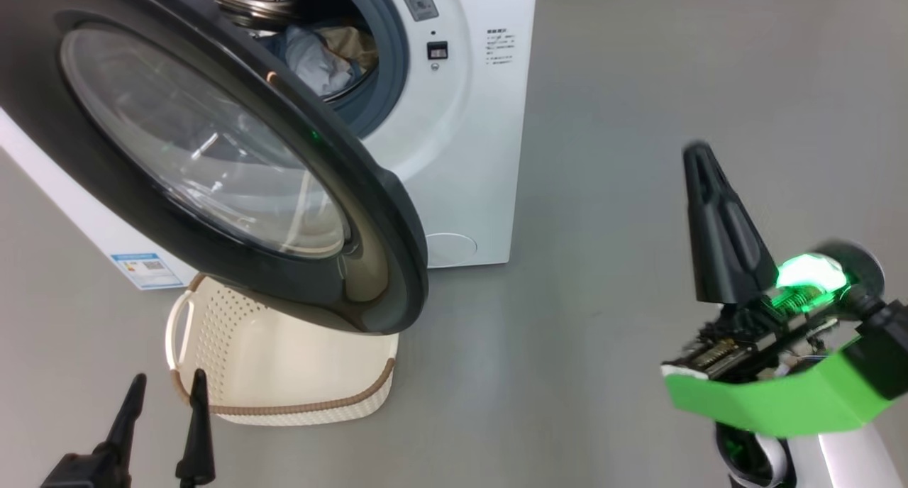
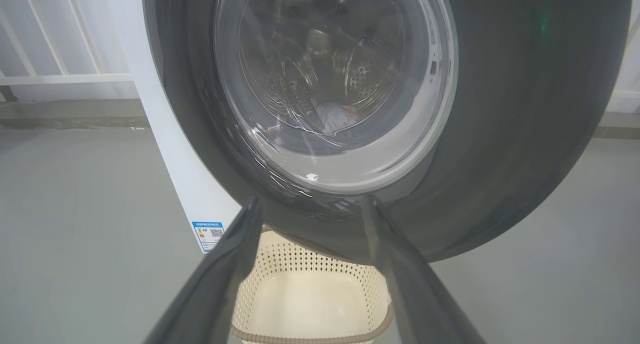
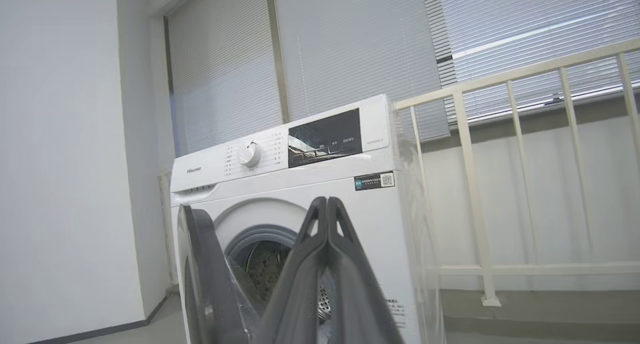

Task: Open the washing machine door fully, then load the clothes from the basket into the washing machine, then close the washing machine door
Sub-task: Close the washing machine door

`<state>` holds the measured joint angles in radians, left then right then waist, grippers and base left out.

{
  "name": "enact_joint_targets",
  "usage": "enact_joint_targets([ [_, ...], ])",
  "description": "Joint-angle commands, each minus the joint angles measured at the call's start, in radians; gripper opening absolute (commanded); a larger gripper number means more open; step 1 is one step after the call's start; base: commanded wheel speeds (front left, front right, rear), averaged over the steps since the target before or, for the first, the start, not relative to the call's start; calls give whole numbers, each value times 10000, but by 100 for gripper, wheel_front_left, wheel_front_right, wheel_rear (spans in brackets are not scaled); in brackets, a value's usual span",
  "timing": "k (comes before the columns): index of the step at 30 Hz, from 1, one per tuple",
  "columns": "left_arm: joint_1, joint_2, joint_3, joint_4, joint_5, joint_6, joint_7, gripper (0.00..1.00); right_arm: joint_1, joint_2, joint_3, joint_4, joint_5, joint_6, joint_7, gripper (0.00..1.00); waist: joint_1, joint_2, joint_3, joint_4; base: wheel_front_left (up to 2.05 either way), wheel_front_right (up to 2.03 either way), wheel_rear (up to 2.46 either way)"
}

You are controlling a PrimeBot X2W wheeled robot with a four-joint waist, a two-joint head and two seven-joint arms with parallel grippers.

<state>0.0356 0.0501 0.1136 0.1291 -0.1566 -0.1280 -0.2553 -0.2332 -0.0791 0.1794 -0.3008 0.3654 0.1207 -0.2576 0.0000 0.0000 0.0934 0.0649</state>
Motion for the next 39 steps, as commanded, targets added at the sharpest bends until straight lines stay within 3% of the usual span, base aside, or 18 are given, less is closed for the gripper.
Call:
enact_joint_targets([
  [1,-488,95,268,-226,-67,-27,-65,100,-385,-69,532,-429,60,100,-42,0,0,0,23,62,0,0,0],
  [8,-670,61,-17,-185,-100,-27,-65,100,-1323,-482,2667,-562,342,100,-42,0,0,0,102,360,0,0,0],
  [14,-865,32,-217,-169,-175,-27,-65,100,-2131,-566,5269,668,980,100,-42,0,0,0,292,858,0,0,0],
  [22,-1072,15,-448,-164,-243,-27,-65,100,-2412,-793,7304,2675,1716,100,-42,0,0,0,586,1334,0,0,0],
  [29,-1244,6,-553,-223,-348,-27,-65,100,-2670,-738,7495,4253,1851,100,-42,0,0,0,1038,1604,0,0,0],
  [39,-1729,3,-899,-312,-581,-27,-65,100,-3131,-682,6244,5396,1565,100,-42,0,0,0,1895,1947,0,0,0],
])
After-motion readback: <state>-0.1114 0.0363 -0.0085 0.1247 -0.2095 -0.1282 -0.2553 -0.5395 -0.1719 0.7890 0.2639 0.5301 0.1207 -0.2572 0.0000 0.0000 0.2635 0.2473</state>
